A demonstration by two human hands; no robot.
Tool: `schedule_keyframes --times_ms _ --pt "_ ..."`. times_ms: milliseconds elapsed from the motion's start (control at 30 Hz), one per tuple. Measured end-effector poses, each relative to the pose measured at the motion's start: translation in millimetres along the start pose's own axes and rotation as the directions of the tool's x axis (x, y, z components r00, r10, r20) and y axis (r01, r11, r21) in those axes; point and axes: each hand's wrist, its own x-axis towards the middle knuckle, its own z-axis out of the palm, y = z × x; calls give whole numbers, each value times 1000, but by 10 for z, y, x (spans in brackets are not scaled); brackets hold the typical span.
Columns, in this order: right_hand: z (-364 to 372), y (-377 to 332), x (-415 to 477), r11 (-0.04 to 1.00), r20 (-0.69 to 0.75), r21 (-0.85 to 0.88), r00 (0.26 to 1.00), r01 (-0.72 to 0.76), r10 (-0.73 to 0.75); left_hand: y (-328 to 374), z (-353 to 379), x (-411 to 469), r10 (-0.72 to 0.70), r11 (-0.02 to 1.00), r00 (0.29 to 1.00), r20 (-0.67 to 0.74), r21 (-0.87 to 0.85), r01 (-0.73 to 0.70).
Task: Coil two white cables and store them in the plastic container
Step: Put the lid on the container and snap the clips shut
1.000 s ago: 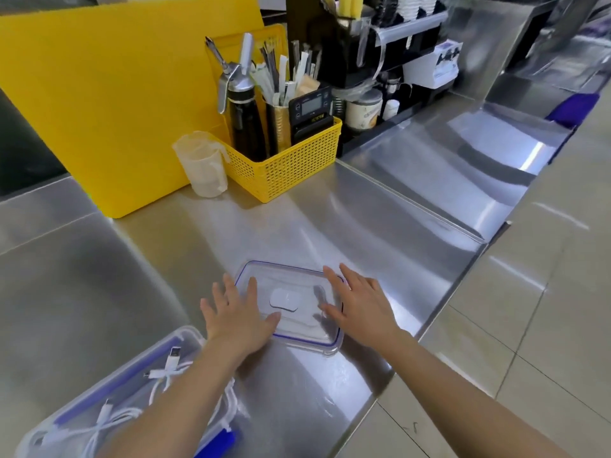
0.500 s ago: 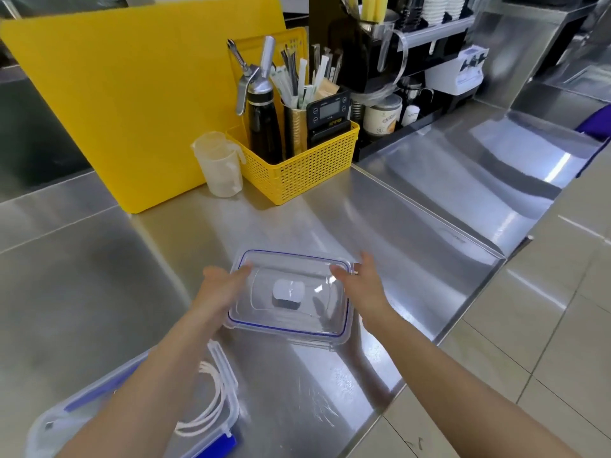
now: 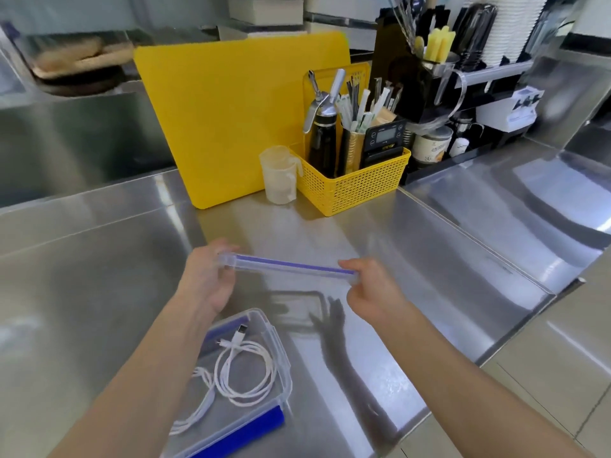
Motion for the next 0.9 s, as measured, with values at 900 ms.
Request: schedule_keyframes --times_ms 900 --pt "605 1256 -672 535 350 -761 926 368 -140 -551 -1709 -922 291 824 956 37 498 -270"
